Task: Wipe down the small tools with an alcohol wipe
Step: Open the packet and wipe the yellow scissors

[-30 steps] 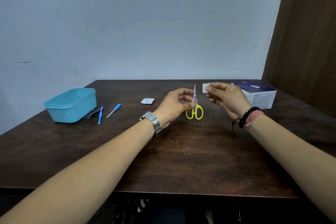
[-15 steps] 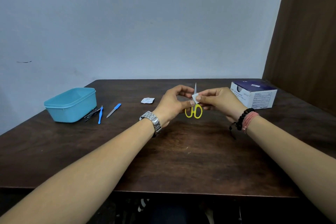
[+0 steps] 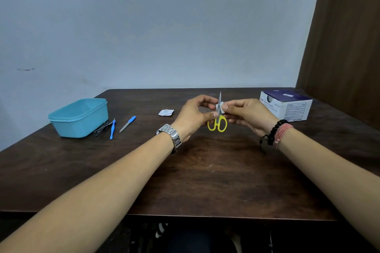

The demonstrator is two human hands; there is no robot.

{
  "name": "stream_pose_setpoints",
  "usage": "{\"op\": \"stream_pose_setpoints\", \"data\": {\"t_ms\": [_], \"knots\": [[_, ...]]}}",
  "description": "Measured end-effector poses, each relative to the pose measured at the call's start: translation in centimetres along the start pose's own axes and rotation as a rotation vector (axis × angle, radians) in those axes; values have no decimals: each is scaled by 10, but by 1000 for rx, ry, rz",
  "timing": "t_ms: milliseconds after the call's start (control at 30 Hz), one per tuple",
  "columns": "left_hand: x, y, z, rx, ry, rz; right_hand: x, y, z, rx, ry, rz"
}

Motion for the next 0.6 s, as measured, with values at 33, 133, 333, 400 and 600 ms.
{"op": "stream_pose_setpoints", "data": {"t_ms": [33, 133, 333, 400, 600], "knots": [[0, 0, 0, -3, -2, -3, -1, 0, 1, -10, 41, -13], [-2, 1, 1, -10, -12, -18, -2, 0, 2, -25, 126, -25], [-4, 1, 8, 39, 28, -51, -6, 1, 0, -23, 174, -56], [-1, 1, 9, 49, 37, -45, -10, 3, -1, -16, 188, -99], [4, 4, 9, 38, 58, -48, -11, 4, -4, -11, 113, -135]]}}
Point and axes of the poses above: each hand's wrist, its own y-axis away from the middle knuckle, its own x-axis out of the back of the hand, z = x × y, the point moved 3 cm from there along -y, towards the middle knuckle, and after that the axes turned 15 degrees about -z, right-handed, at the moved point
